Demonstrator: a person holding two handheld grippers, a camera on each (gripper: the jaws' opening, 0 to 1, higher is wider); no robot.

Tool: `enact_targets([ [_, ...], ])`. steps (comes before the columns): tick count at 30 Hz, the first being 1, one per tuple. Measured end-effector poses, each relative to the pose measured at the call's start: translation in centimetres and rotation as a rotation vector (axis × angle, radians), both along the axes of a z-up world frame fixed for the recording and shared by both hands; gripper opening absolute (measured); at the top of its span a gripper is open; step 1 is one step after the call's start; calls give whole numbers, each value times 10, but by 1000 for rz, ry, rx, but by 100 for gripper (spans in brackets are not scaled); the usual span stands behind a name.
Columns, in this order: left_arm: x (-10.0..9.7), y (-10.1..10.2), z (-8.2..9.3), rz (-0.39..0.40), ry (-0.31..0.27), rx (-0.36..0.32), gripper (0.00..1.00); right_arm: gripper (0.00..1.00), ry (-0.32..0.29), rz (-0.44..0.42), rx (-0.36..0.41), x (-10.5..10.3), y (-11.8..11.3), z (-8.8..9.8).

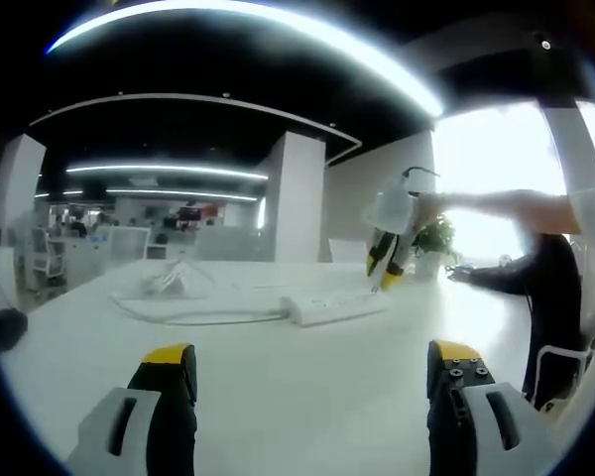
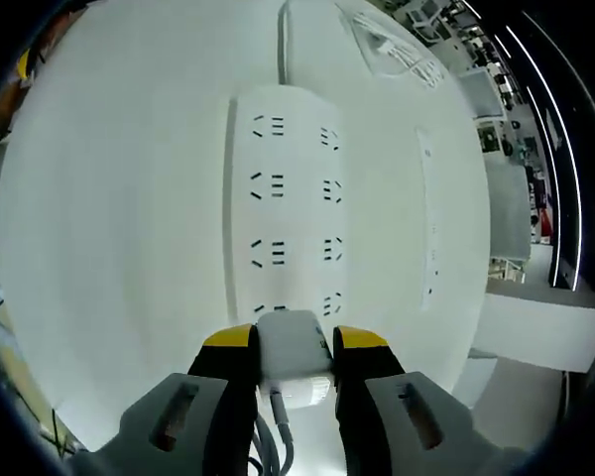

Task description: Straighten the power strip on the desk, plug the charger into it

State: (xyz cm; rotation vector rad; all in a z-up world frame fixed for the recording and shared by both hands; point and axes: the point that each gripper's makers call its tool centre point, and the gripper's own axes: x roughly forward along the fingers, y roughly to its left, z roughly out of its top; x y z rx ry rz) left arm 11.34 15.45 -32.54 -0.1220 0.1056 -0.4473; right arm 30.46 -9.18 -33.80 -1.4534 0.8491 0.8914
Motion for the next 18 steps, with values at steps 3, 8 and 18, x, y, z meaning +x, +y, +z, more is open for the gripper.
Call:
enact_targets([
  [3,0,0,0,-1,1,1,99,27,1,-7,-1,2,0,0],
  [8,1,0,1,-3,-1,-1,99,27,0,-3,-16,3,0,0],
  [18,2,2,2,-2,-1,-3,99,27,11,-5,-39,3,-1,-4],
])
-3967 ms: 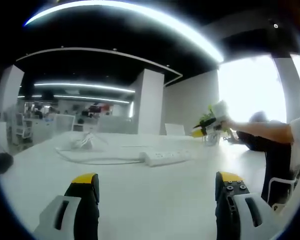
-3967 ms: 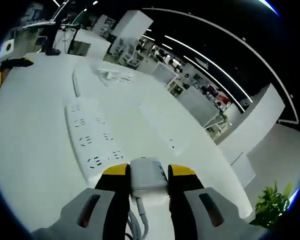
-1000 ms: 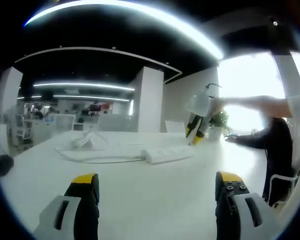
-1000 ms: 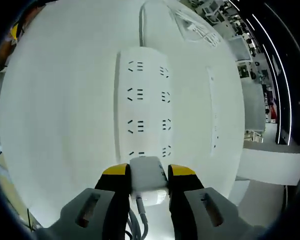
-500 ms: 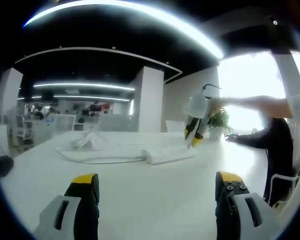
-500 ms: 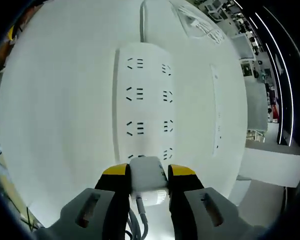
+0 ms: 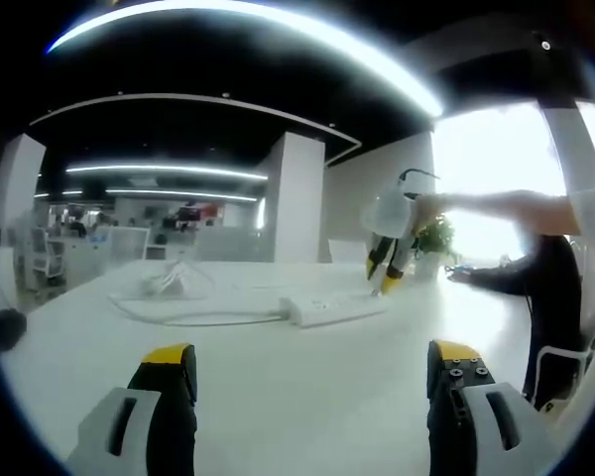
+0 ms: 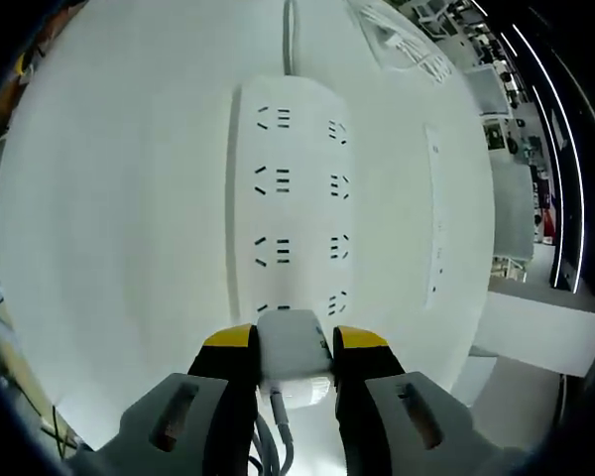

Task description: Straighten the power strip on the desk, plug the charger into it

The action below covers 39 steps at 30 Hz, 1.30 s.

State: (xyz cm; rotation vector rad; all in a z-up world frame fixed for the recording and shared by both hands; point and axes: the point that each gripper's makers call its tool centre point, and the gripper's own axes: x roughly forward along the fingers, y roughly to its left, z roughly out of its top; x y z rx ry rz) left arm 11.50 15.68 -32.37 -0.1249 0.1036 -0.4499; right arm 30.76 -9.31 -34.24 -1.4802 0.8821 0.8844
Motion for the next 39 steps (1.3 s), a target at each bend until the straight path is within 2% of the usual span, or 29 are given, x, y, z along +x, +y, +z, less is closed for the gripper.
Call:
enact_targets([
  [24,-2,1,0,4,-2,-4,99,27,-9,-11,-1,0,0,-2],
  [39,-3,-6,-5,-7,5,-5,99,27,-18,-11,6,0,5,-3],
])
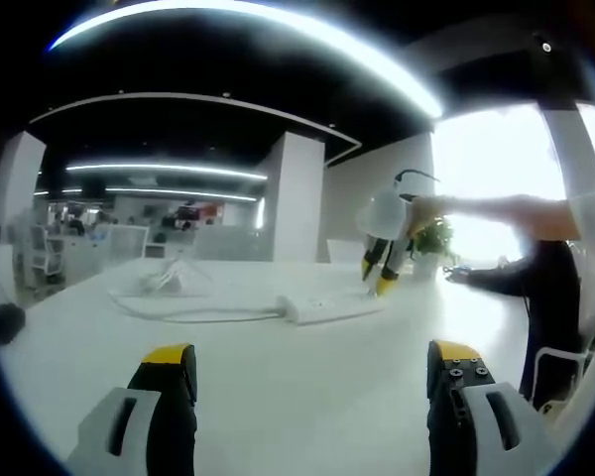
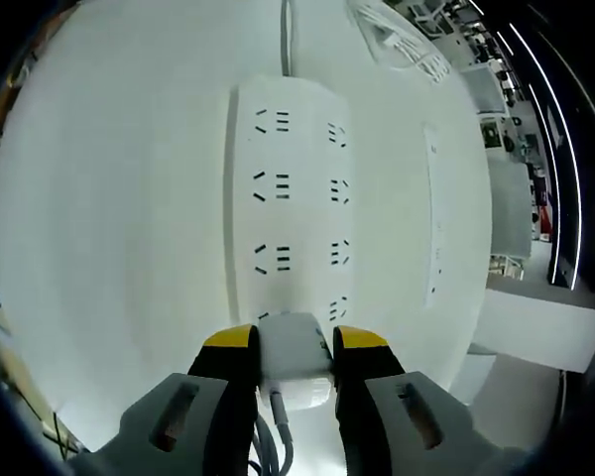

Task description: Straighten the power strip on the desk, plug the charger into it

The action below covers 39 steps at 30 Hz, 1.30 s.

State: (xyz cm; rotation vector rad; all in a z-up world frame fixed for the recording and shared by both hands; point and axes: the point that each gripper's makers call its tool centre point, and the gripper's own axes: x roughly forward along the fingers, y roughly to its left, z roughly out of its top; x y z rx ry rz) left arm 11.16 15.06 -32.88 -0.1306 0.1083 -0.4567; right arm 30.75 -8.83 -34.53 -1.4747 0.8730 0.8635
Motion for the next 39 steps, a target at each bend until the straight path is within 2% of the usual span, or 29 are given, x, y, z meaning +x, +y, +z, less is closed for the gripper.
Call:
enact_targets([
  [5,1,-1,0,-2,2,2,99,27,6,-16,16,0,0,0],
  [21,1,-10,-3,-15,13,10,99,27,-8,17,27,-1,3,0],
  [23,1,-11,-3,-15,14,9,99,27,-4,21,42,-1,7,0],
  [25,1,-11,-3,-16,14,12,99,27,5,45,92,-3,18,-3],
  [26,1,-11,-4,-17,19,15,99,27,8,23,74,-3,17,-5],
  [28,1,-8,-4,-13,21,21,99,27,24,37,72,-4,16,-5],
  [32,2,2,-2,9,21,21,99,27,54,28,140,-3,14,-4],
  [39,3,-3,-2,-3,22,27,99,27,45,44,126,-6,13,-6],
])
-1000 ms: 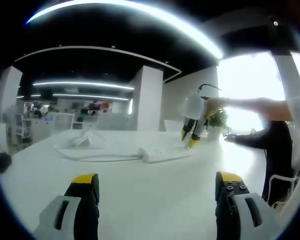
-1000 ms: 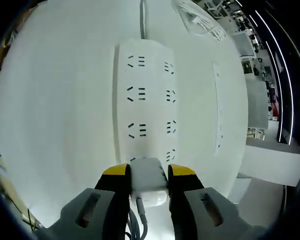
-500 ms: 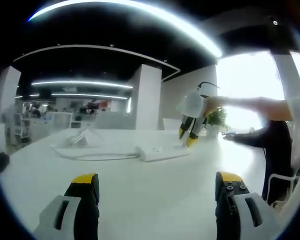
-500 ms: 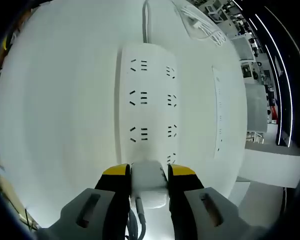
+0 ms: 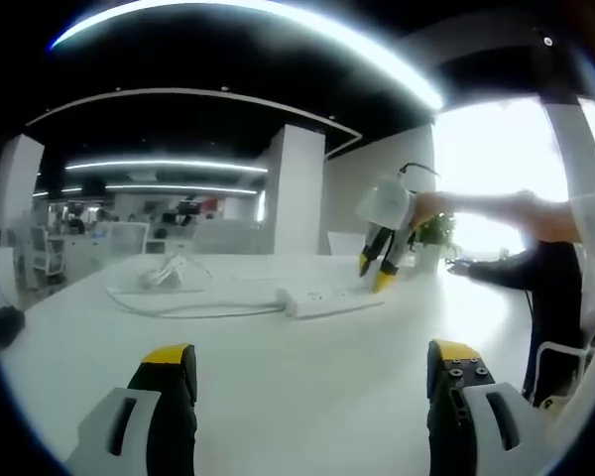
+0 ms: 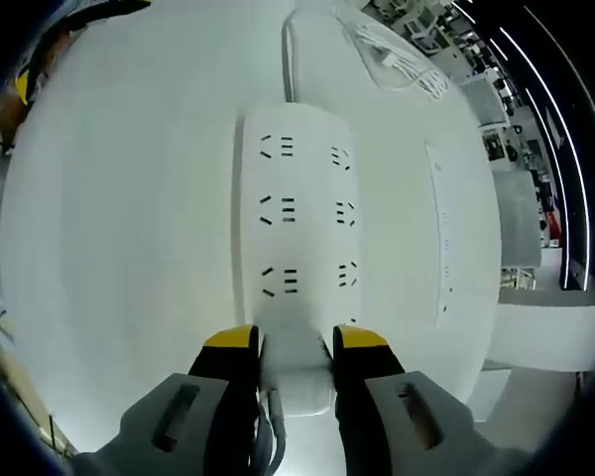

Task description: Straighten the power strip on the desk, plug the charger into it

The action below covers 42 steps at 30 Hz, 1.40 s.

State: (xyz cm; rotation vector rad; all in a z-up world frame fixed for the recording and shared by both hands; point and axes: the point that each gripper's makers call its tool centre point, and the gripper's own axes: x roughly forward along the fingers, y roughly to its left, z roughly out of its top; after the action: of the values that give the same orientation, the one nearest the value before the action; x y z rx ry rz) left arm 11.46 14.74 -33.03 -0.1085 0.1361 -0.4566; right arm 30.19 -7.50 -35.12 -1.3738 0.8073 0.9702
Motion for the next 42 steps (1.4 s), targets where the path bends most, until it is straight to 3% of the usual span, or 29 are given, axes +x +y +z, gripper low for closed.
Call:
enact_targets([
  [18,-9,0,8,9,-13,10,99,29,-42,69,62,-1,-1,4],
  [23,-10,2,9,13,-14,10,99,36,-37,82,120,-1,7,10],
  [42,-10,3,10,9,-21,5,99,39,-38,75,115,-3,-7,13],
])
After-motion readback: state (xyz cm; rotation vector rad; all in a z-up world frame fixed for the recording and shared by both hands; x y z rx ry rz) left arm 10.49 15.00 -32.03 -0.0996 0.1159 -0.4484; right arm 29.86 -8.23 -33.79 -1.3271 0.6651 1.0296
